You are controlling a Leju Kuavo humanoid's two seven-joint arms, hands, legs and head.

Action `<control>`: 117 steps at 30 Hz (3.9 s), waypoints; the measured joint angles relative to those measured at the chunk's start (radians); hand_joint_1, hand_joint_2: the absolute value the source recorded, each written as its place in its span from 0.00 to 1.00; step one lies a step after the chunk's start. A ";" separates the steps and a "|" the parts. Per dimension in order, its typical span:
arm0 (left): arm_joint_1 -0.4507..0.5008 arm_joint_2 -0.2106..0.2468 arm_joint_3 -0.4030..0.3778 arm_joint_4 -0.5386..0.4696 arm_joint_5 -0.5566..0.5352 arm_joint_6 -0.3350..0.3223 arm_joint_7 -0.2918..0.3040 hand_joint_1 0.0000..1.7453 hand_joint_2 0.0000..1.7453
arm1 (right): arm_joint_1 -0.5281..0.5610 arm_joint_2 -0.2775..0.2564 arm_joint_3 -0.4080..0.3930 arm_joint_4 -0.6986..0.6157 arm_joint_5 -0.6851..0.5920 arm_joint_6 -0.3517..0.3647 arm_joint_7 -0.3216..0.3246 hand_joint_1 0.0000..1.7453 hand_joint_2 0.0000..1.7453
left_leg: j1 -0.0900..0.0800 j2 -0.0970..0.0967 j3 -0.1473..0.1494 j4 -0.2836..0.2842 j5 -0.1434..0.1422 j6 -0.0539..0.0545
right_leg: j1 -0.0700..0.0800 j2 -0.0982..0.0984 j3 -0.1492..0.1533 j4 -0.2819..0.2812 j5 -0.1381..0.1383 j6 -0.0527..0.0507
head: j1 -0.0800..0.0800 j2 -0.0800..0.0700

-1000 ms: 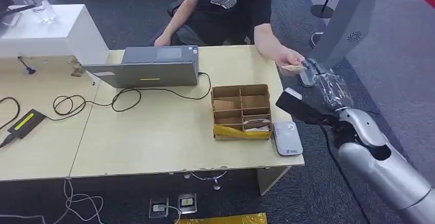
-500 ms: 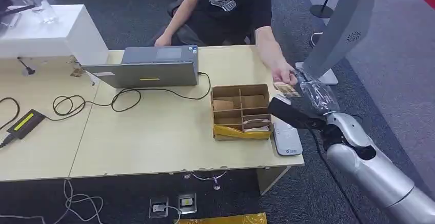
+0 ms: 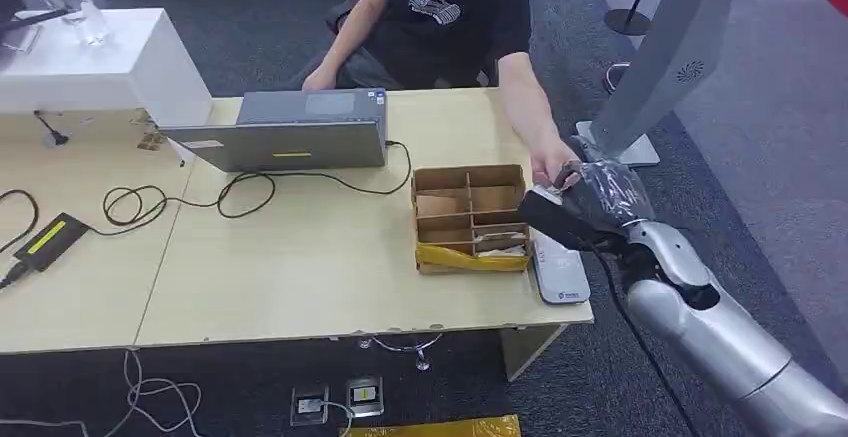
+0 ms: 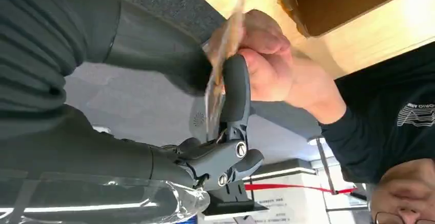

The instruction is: Pass the card to the sensor for recognition and then transmit it.

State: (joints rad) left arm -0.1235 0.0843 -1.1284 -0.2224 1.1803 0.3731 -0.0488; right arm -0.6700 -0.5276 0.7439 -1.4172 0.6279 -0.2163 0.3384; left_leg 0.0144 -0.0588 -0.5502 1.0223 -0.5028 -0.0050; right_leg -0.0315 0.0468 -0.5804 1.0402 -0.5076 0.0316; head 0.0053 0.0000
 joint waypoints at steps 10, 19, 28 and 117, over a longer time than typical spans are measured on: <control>0.000 0.000 -0.006 0.000 -0.002 0.002 0.003 0.00 0.00 | 0.002 0.012 0.000 0.032 -0.001 -0.011 -0.013 1.00 1.00 | 0.000 0.000 0.000 0.000 0.000 0.000 | 0.000 0.000 0.000 0.000 0.000 0.000 | 0.000 0.000; -0.001 -0.002 -0.007 0.000 -0.009 0.002 0.011 0.00 0.00 | 0.036 0.024 0.000 0.108 -0.028 -0.043 -0.053 1.00 1.00 | 0.000 0.000 0.000 0.000 0.000 0.000 | 0.000 0.000 0.000 0.000 0.000 0.000 | 0.000 0.000; -0.001 -0.005 -0.009 0.000 -0.009 0.006 0.011 0.00 0.00 | 0.071 0.034 -0.001 0.220 -0.071 -0.100 -0.080 1.00 1.00 | 0.000 0.001 0.001 0.000 0.000 0.000 | 0.000 0.000 -0.001 0.000 0.000 0.000 | 0.000 0.000; -0.014 -0.001 -0.059 0.000 -0.075 -0.010 0.019 0.00 0.00 | 0.103 0.006 -0.026 0.023 -0.092 -0.083 0.010 1.00 1.00 | 0.000 0.006 0.003 0.000 0.000 0.000 | 0.000 0.005 0.000 0.000 0.001 0.000 | 0.000 0.000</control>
State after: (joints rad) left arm -0.1376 0.0832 -1.1879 -0.2224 1.1052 0.3632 -0.0298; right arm -0.5668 -0.5215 0.7183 -1.3944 0.5356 -0.2991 0.3483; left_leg 0.0142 -0.0527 -0.5472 1.0226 -0.5031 -0.0052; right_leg -0.0315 0.0523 -0.5802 1.0400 -0.5063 0.0313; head 0.0050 0.0000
